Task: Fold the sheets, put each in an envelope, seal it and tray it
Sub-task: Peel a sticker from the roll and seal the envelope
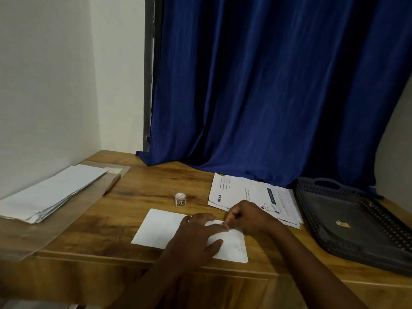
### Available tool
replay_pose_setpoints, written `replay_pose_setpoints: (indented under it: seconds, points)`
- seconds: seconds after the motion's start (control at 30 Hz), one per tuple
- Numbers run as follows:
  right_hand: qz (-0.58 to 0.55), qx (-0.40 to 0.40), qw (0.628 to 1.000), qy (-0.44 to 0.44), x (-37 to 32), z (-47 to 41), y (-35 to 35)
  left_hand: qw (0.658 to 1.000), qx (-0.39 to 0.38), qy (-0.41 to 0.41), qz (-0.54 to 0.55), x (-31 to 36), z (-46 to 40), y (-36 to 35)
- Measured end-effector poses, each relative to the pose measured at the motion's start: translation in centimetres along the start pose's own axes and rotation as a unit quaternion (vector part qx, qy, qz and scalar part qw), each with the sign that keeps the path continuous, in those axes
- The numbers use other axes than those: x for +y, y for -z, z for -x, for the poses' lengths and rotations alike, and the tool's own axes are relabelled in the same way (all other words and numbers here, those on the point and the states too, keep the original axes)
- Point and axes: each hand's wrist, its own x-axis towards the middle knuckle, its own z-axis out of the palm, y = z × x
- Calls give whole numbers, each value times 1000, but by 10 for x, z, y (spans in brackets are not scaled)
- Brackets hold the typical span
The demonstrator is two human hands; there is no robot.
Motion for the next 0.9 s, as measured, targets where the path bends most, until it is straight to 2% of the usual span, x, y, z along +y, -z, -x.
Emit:
replay_pose_setpoints:
  seconds: [0.23, 0.47, 0.57, 0.9]
  points:
    - [-12, 32, 999, -24, 5, -2, -8, 1000, -1, 2, 5, 2, 1, 3]
    - [-102, 141, 984, -38, 22, 3, -31, 1000, 7, 1, 10, 1, 1, 2]
    - [-79, 189, 978, -27, 23, 0, -42, 1000, 6, 0, 7, 1, 2, 2]
    - [-54, 238, 969, -39, 22, -10, -49, 1000, 5, -7, -4, -1, 0, 1]
